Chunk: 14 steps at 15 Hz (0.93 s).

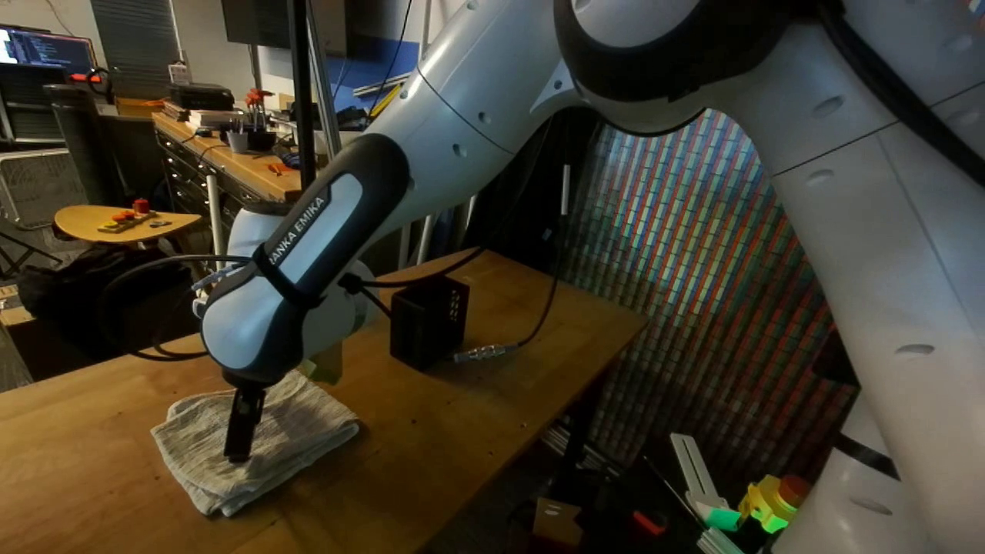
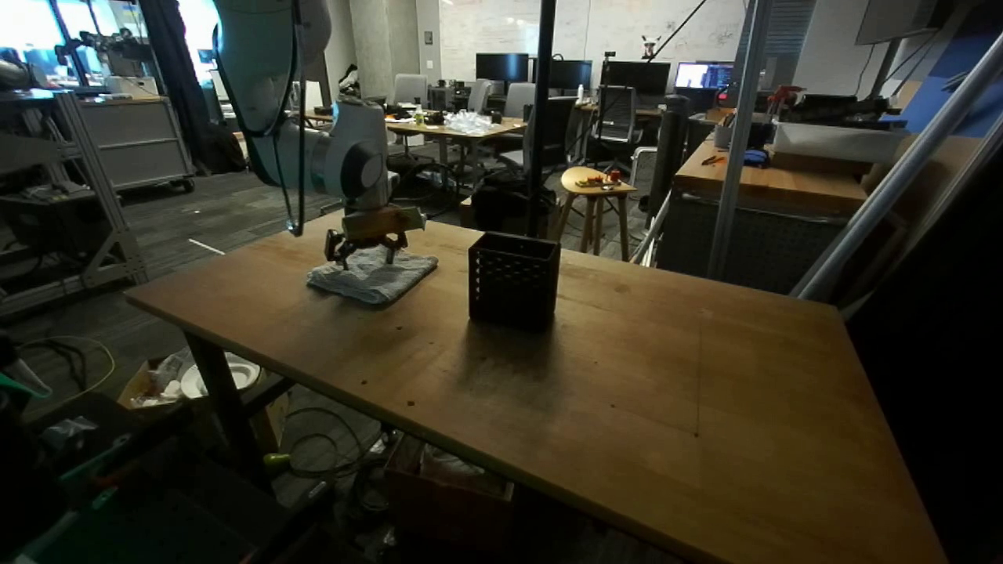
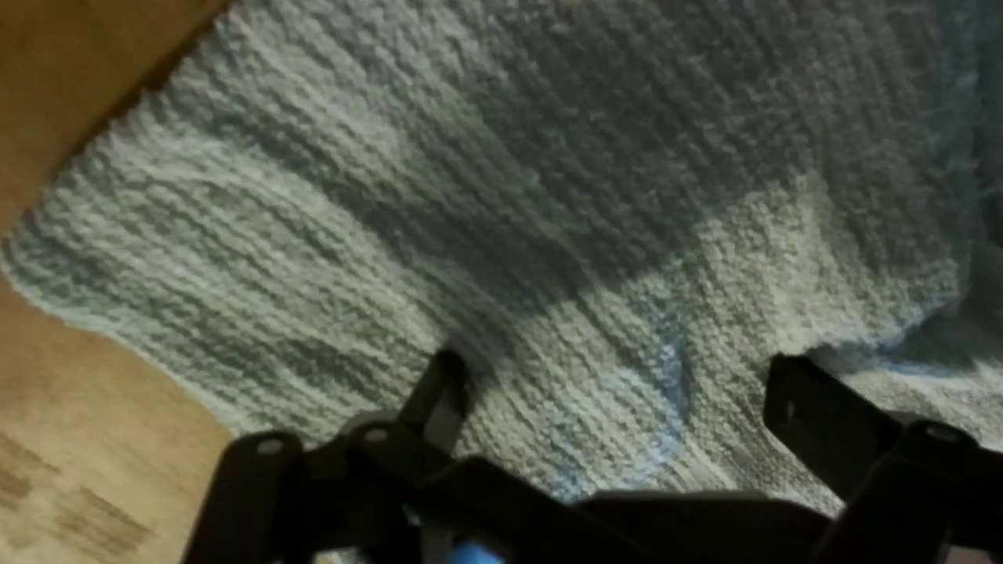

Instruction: Put the white towel inside the black box

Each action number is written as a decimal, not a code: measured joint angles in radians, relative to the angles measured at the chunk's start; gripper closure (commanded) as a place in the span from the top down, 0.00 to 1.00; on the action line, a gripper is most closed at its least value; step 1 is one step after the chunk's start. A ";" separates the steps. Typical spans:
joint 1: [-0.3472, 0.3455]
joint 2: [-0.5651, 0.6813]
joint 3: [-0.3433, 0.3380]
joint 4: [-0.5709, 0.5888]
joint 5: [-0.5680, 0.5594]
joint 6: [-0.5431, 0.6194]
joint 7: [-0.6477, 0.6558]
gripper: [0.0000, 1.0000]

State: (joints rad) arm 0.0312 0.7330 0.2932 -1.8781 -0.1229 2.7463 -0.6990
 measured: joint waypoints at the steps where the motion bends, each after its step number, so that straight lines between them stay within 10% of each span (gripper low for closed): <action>1: 0.000 0.000 0.000 0.000 0.000 0.000 0.000 0.75; 10: -0.012 -0.014 0.026 -0.014 0.000 0.000 0.001 0.05; 14: -0.023 -0.063 0.037 -0.061 0.001 -0.001 0.010 0.04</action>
State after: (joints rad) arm 0.0077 0.6704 0.3304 -1.9387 -0.1220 2.7453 -0.6894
